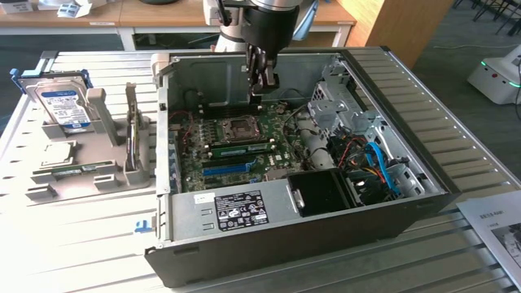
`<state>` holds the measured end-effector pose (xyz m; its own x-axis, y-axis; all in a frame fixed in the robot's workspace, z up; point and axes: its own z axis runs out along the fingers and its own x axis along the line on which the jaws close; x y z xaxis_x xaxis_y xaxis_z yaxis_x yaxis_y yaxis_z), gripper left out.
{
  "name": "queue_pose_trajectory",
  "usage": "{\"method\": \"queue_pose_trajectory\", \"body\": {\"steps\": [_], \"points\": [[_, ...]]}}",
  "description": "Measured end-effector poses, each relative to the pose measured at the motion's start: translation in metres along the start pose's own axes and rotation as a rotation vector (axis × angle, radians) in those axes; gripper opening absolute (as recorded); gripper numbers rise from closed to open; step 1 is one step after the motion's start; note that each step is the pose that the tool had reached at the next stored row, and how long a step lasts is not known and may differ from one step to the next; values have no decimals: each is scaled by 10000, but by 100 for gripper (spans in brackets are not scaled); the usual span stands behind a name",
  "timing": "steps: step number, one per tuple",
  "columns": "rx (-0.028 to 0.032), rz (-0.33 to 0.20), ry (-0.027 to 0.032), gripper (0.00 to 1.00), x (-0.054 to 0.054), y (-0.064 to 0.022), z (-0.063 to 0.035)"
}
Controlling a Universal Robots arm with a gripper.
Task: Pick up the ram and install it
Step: 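Press down the ram until it locks into place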
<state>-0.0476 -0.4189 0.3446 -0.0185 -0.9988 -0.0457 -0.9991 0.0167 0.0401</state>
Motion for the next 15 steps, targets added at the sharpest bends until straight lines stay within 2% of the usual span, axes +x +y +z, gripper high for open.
{"method": "queue_pose_trajectory", "body": {"steps": [12, 15], "points": [[1, 4, 0, 10, 0, 0, 3], [11, 206, -10, 10, 0, -1, 4]]}}
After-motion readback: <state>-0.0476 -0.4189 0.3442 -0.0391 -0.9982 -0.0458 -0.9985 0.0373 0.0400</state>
